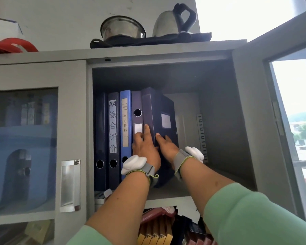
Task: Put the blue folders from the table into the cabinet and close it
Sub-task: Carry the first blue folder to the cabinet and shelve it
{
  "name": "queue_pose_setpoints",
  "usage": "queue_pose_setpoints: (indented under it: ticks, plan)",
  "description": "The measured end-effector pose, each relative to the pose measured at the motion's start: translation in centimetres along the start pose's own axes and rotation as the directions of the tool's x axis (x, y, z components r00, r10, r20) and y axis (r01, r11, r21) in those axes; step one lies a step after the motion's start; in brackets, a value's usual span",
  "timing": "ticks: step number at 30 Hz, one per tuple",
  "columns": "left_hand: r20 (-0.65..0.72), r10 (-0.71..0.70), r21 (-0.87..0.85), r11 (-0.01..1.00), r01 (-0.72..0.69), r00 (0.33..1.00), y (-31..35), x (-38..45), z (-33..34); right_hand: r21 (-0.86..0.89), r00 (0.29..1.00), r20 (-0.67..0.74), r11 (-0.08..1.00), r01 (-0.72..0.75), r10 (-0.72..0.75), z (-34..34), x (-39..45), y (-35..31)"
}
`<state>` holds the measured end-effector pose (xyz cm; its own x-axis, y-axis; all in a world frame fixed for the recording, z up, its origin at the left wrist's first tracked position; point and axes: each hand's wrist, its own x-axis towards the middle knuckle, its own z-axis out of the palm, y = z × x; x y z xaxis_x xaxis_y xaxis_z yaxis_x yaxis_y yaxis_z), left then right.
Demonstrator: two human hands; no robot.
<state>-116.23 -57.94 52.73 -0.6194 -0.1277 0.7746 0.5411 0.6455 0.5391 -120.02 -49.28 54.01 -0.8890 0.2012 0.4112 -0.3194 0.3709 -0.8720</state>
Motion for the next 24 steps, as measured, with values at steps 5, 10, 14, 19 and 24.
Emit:
queue_pose_setpoints:
  ticks: [5, 10, 14, 19, 24]
  plan:
    - [0.003, -0.159, -0.16, 0.975, 0.158, 0.987, 0.9, 0.3, 0.9, 0.041, 0.999, -0.02, 0.998, 0.048, -0.048, -0.1, 0.3, 0.2]
    - [0.023, -0.219, -0.29, 0.932, 0.216, 0.975, 1.9, 0.0, 2.0, -0.092, 0.998, -0.016, 0.994, 0.056, -0.057, -1.1, 1.6, 0.6]
    - [0.023, -0.249, -0.342, 0.908, 0.242, 0.968, 2.5, -0.4, 2.1, -0.179, 0.999, 0.004, 0.983, 0.039, -0.039, -1.6, 2.4, 0.6]
    - [0.093, -0.155, -0.11, 0.98, 0.165, 0.983, 1.7, -0.3, 0.9, -0.172, 0.991, -0.054, 0.978, 0.115, -0.126, -1.5, 2.0, 0.3]
    - [0.1, -0.108, 0.022, 0.994, 0.106, 0.989, 1.4, -0.2, -0.4, -0.237, 0.981, -0.101, 0.961, 0.139, -0.167, -1.8, 1.2, -0.3]
